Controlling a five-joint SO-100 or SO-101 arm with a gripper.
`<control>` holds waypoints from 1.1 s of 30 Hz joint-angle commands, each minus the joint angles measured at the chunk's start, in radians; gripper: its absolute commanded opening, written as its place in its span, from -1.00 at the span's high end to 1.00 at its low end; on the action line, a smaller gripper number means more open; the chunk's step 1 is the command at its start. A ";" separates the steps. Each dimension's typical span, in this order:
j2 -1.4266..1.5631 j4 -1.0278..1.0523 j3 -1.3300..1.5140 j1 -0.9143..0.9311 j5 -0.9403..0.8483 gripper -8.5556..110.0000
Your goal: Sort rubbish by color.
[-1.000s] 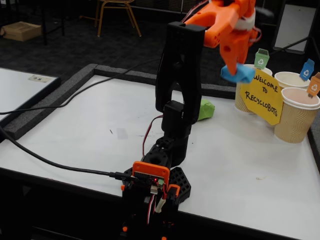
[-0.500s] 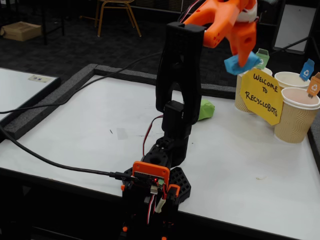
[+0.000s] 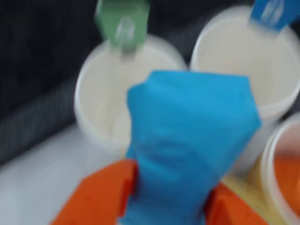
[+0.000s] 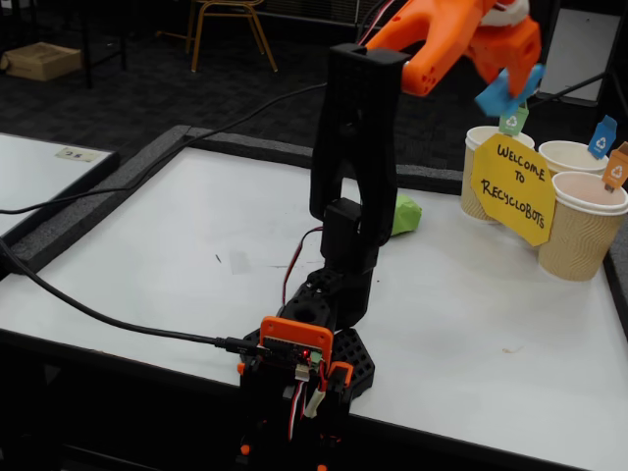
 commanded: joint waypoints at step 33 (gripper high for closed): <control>-0.252 -0.624 -0.132 0.156 -0.084 0.79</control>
